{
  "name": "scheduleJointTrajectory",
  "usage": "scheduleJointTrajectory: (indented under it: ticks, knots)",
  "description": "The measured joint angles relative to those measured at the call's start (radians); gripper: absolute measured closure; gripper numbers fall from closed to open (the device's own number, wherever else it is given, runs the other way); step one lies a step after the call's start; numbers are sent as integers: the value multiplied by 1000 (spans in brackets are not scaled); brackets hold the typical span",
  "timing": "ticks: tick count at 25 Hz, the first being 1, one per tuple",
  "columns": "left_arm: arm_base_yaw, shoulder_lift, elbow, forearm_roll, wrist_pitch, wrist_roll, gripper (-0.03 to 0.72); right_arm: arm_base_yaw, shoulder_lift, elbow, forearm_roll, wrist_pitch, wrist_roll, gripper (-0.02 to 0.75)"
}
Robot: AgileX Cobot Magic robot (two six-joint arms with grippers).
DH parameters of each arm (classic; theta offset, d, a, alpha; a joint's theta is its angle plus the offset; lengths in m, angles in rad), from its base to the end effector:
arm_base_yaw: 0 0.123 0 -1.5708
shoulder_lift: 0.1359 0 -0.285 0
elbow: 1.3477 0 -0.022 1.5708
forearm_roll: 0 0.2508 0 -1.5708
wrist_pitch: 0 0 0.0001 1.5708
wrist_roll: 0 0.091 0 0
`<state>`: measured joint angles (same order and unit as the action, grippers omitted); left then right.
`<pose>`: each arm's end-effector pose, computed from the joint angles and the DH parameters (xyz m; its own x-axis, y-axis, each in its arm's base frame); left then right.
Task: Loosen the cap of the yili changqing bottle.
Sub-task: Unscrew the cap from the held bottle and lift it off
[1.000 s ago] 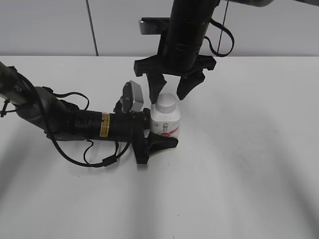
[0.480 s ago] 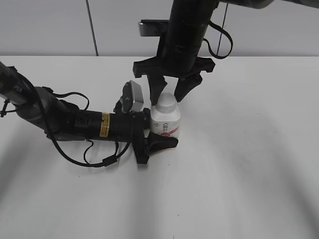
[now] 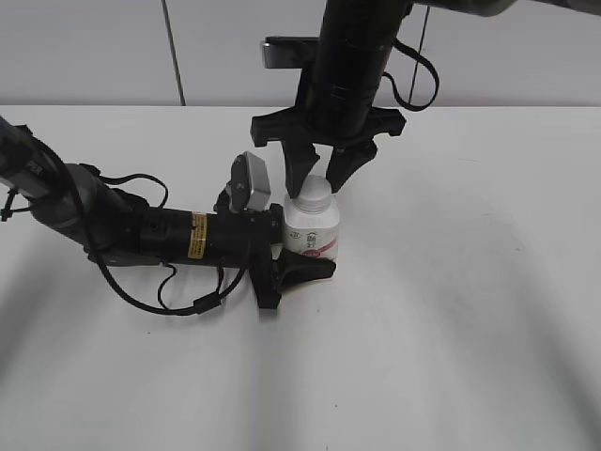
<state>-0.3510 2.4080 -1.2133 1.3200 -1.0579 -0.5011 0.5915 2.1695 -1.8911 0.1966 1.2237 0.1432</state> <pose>0.3539 -0.2113 0.0376 -0.0576 0.3381 -0.9393 0.9936 0.1112 -0.0209 0.3690 0.2680 0.2201 -0.9209 -0.3708 -0.1199 -0.3886 0.8969 0.2110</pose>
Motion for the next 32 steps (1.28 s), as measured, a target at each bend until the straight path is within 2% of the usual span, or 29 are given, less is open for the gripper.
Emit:
scheduleJointTrajectory:
  ticks: [12,21,32]
  knots:
    - [0,0,0,-2,0,0,286,0,0,0,0,0,-30,351]
    - [0,0,0,-1,-3,2,288,-2,0,0,37,0,-477,351]
    - [0,0,0,-1,-2,4,288,-2,0,0,24,-1,-881,351]
